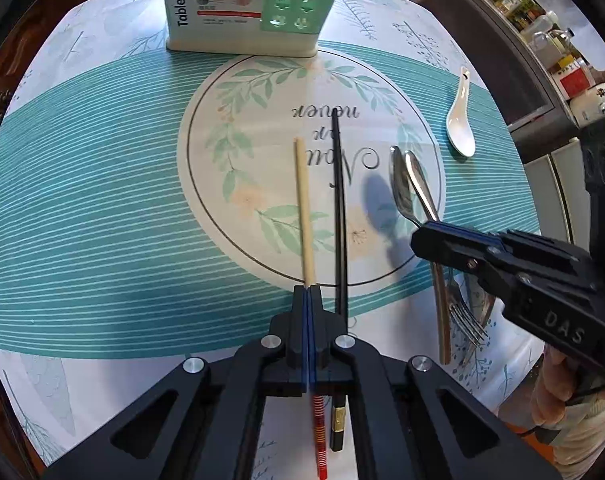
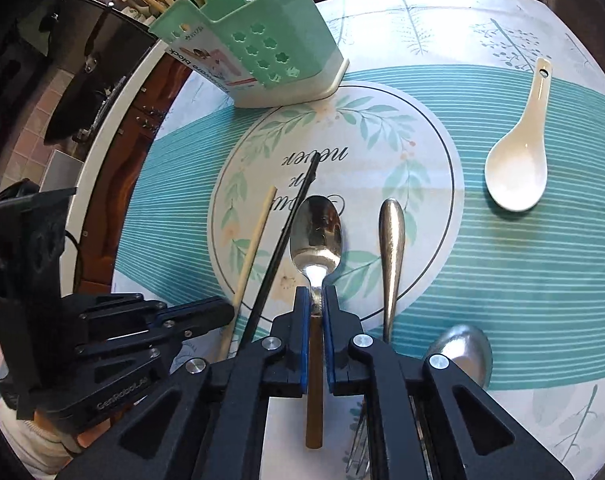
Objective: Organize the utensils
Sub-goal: 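Grasp a plain and a black chopstick with the left tool while the right tool grasps the wooden-handled spoon, then hold the chopsticks in the left tool while the right tool holds the spoon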
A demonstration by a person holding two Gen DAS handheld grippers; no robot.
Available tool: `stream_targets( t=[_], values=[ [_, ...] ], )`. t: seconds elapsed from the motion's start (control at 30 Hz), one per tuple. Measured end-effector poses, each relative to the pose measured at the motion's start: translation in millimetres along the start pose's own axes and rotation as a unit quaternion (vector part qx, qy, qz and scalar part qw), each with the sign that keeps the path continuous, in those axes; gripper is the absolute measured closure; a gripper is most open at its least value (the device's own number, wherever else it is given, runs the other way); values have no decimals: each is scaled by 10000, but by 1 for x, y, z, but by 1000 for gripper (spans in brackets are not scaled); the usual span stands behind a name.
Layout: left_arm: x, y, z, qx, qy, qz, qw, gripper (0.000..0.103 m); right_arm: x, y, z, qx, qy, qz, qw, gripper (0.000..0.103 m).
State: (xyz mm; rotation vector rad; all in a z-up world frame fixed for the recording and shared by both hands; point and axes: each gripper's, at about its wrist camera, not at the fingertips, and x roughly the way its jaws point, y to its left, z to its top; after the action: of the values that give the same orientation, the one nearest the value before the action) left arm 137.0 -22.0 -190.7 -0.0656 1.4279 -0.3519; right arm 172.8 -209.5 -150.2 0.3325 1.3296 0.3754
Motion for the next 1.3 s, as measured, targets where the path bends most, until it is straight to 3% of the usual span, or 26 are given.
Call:
stream_targets(
  t=[0.2,0.43,0.8,1.07,1.2,1.3],
  values=[
    [2,11,12,-332,197,-249,9989,96,-13,6,-10,-43,-42,89,9999,97],
    [5,2,20,-207,328,-112,9992,94,-16,4,-10,-2,-66,141,9999,97],
    [21,-32,25,445,832,785,9924,91,-18,1,-12,25,-92,104,9999,97],
    [29,-52,29,573,1101,1141,9857,91,-22,-6,-16,91,-131,89,9998,97],
    [28,-47,31,404,1082,1069,9875,99,-21,-8,-18,139,-118,113,9998,97],
    [22,-29,30,35,1032,618,9927,100,-20,-9,-19,169,-122,159,9997,97]
  ],
)
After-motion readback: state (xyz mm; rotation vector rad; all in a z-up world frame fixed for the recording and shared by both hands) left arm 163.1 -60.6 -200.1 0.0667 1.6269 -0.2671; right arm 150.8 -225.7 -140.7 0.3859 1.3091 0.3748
